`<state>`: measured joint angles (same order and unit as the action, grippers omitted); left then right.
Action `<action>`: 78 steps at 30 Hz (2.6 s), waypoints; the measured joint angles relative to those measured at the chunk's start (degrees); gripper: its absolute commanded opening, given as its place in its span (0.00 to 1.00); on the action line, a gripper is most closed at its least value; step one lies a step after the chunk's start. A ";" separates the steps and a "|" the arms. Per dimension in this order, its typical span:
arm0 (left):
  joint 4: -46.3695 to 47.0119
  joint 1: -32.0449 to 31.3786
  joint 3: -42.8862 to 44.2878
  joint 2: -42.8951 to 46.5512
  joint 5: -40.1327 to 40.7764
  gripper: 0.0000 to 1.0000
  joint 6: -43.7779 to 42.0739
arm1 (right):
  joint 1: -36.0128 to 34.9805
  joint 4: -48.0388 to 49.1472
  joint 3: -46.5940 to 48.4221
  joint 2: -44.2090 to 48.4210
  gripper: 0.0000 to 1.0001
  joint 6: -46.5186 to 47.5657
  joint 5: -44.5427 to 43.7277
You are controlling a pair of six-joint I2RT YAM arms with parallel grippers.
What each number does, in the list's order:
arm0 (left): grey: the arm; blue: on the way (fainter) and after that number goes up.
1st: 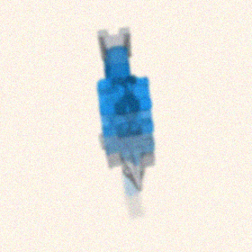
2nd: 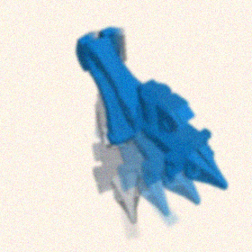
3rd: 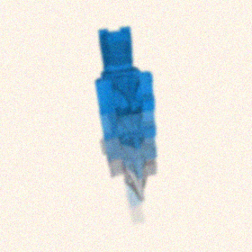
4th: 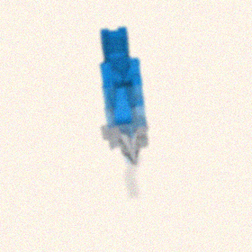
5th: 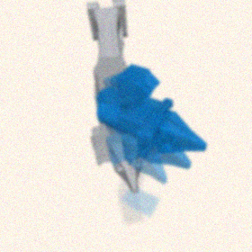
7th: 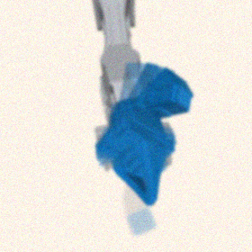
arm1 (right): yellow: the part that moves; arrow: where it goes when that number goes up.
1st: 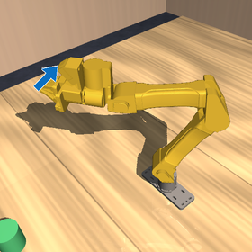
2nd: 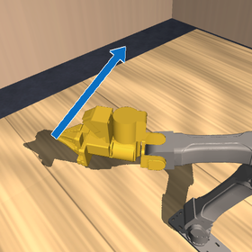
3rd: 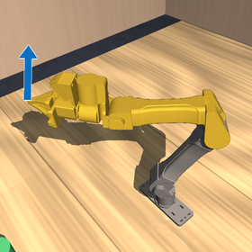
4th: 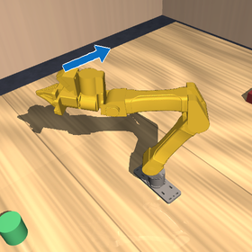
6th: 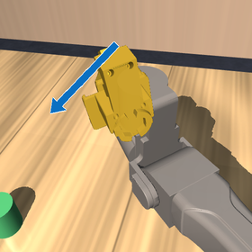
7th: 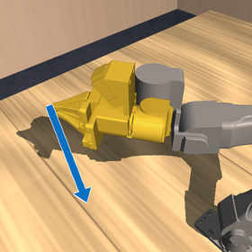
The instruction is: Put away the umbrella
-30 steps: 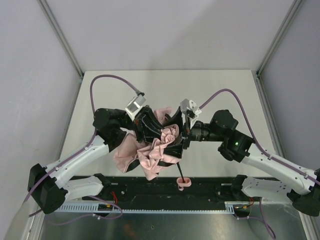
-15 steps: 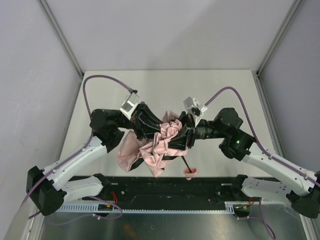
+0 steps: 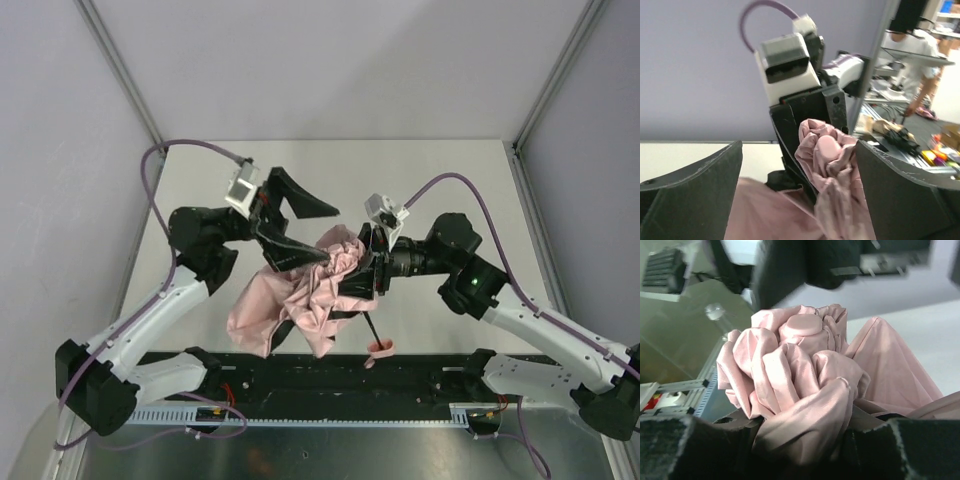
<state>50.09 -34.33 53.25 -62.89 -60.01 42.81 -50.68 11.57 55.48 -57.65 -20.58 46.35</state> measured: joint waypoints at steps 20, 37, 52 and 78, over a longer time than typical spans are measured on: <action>-44.37 17.70 -4.35 17.86 28.63 0.93 -10.34 | 16.85 -21.90 11.23 -10.23 0.00 29.51 -63.10; -58.49 16.81 -28.89 27.04 50.07 0.88 11.43 | -5.75 4.26 7.45 -51.30 0.00 66.77 -90.33; -57.40 16.35 -36.24 23.17 43.60 0.99 31.91 | -9.42 -6.99 2.34 -52.33 0.00 51.95 -77.61; -39.15 18.21 -43.25 20.24 44.70 0.96 41.24 | 3.56 1.84 1.88 -53.24 0.00 32.24 -19.23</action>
<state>10.94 -16.12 10.00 -42.65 -15.31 84.05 -47.11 13.41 57.36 -110.89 11.66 27.11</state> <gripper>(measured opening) 0.962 0.369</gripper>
